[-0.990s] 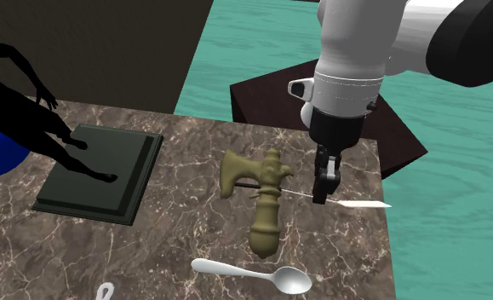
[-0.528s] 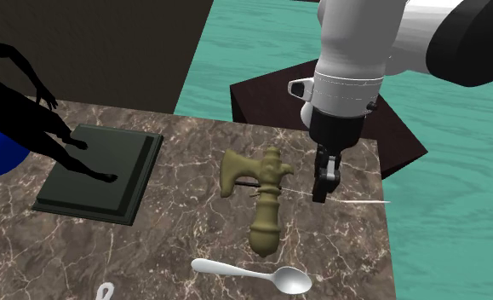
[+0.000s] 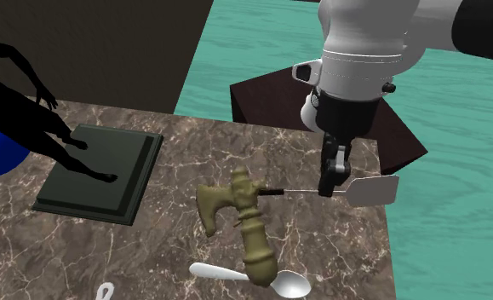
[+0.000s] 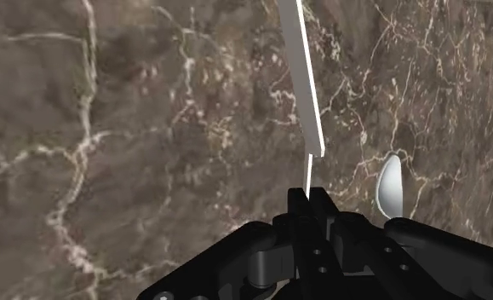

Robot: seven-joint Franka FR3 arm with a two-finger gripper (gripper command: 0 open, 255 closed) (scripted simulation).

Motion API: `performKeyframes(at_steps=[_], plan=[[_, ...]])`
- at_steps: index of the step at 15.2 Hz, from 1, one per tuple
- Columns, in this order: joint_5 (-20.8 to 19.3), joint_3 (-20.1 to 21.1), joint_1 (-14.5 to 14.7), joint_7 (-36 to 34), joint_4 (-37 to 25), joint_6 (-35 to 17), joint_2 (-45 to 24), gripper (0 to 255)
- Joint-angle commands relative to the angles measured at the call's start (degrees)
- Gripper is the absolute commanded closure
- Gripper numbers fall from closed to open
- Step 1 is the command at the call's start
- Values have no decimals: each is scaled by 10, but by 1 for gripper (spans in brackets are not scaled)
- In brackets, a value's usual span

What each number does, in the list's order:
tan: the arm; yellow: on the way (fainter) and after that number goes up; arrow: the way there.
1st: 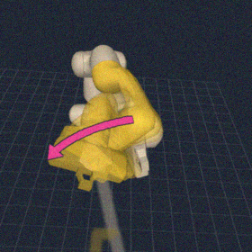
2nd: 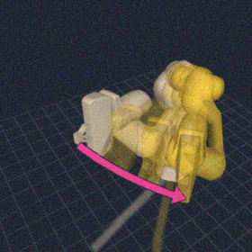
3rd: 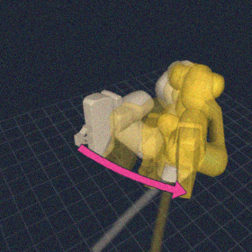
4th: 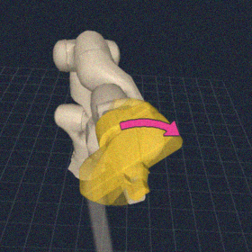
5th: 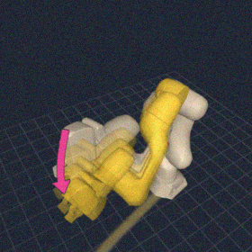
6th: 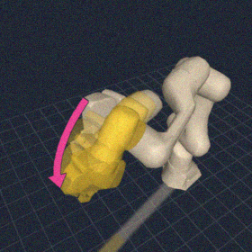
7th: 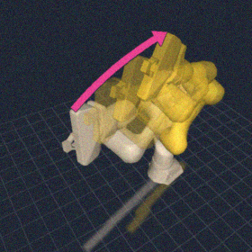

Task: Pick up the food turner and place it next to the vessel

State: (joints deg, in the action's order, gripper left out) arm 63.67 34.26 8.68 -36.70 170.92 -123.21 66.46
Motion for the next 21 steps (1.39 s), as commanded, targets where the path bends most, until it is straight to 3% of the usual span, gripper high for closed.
performKeyframes(at_steps=[1,21], plan=[[-19,-13,-6,-8,-10,17,8,255],[-137,-102,-53,-72,-141,143,18,255]])
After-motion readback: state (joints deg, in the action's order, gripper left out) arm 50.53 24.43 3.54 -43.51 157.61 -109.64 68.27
